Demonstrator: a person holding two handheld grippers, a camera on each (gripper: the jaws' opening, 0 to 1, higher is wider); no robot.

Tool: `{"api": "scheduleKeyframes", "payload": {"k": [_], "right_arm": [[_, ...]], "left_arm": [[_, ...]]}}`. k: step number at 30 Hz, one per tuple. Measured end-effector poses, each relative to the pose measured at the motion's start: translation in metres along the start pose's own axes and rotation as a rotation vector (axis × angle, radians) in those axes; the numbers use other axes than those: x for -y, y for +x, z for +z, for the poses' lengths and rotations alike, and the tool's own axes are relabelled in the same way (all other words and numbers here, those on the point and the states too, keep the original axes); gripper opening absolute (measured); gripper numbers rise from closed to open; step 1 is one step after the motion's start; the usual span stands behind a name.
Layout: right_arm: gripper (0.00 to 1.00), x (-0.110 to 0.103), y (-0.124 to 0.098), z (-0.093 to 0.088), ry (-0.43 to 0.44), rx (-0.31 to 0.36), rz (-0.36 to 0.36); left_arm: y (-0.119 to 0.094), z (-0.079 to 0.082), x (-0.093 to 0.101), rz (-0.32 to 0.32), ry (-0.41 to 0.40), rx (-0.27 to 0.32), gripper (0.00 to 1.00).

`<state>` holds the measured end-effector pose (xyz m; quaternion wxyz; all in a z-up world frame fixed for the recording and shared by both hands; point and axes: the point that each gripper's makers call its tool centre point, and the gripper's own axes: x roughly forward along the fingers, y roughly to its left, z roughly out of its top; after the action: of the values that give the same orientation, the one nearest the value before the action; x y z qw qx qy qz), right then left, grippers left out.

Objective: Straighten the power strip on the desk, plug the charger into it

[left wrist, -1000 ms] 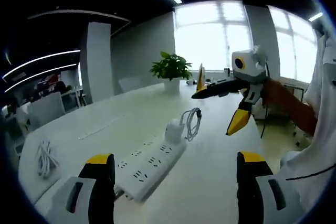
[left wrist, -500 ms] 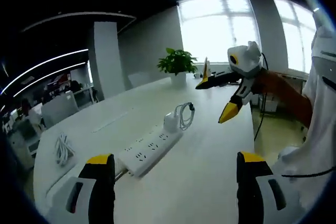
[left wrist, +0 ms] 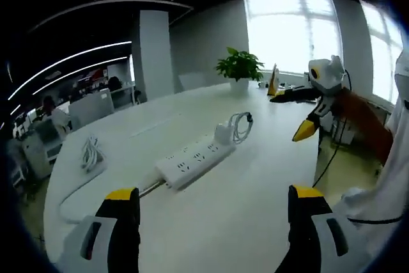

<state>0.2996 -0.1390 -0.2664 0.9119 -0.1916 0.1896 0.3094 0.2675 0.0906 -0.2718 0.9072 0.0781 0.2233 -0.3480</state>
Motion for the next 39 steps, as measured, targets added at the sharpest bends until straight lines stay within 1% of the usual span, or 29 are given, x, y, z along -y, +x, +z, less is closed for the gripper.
{"api": "scheduleKeyframes", "payload": {"k": [5, 10, 15, 17, 19, 21, 22, 23, 26, 28, 30, 31, 36, 39], "right_arm": [[0.95, -0.001, -0.012, -0.004, -0.027, -0.018, -0.010], [0.94, -0.004, -0.023, -0.002, -0.043, -0.011, -0.022], [0.95, -0.009, -0.038, -0.001, -0.059, -0.002, -0.032], [0.95, -0.011, -0.044, -0.001, -0.057, 0.002, -0.033], [0.95, -0.011, -0.049, -0.003, -0.054, 0.003, -0.035], [0.95, -0.011, -0.054, -0.004, -0.040, 0.013, -0.039], [0.95, -0.011, -0.056, -0.004, -0.031, 0.018, -0.039], [0.95, -0.011, -0.060, -0.005, 0.008, 0.034, -0.033], [0.95, -0.009, -0.065, -0.007, 0.050, 0.054, -0.032], [0.95, -0.012, -0.067, -0.005, 0.097, 0.087, -0.014], [0.95, -0.014, -0.069, -0.001, 0.140, 0.128, 0.011], [0.95, -0.014, -0.070, 0.000, 0.150, 0.137, 0.015], [0.95, -0.012, -0.070, -0.002, 0.162, 0.150, 0.014], [0.95, -0.009, -0.070, -0.005, 0.174, 0.151, 0.011]], "left_arm": [[-0.010, -0.004, 0.013, -0.013, -0.013, -0.009, 0.96], [-0.025, -0.001, 0.017, 0.007, -0.012, -0.004, 0.96], [-0.041, 0.002, 0.027, 0.002, 0.004, 0.006, 0.96], [-0.049, 0.003, 0.029, 0.011, 0.009, 0.007, 0.96], [-0.061, -0.001, 0.030, 0.034, 0.023, 0.001, 0.96], [-0.070, -0.005, 0.031, 0.046, 0.029, -0.002, 0.96], [-0.072, -0.006, 0.031, 0.048, 0.029, -0.002, 0.96], [-0.077, -0.009, 0.028, 0.058, 0.022, -0.008, 0.96], [-0.085, -0.018, 0.023, 0.078, -0.016, -0.023, 0.96], [-0.085, -0.020, 0.022, 0.076, -0.048, -0.019, 0.96], [-0.084, -0.020, 0.022, 0.072, -0.061, -0.011, 0.96], [-0.082, -0.020, 0.023, 0.068, -0.070, -0.012, 0.96], [-0.079, -0.020, 0.026, 0.074, -0.055, -0.025, 0.96], [-0.079, -0.015, 0.028, 0.073, -0.049, -0.009, 0.96]]}}
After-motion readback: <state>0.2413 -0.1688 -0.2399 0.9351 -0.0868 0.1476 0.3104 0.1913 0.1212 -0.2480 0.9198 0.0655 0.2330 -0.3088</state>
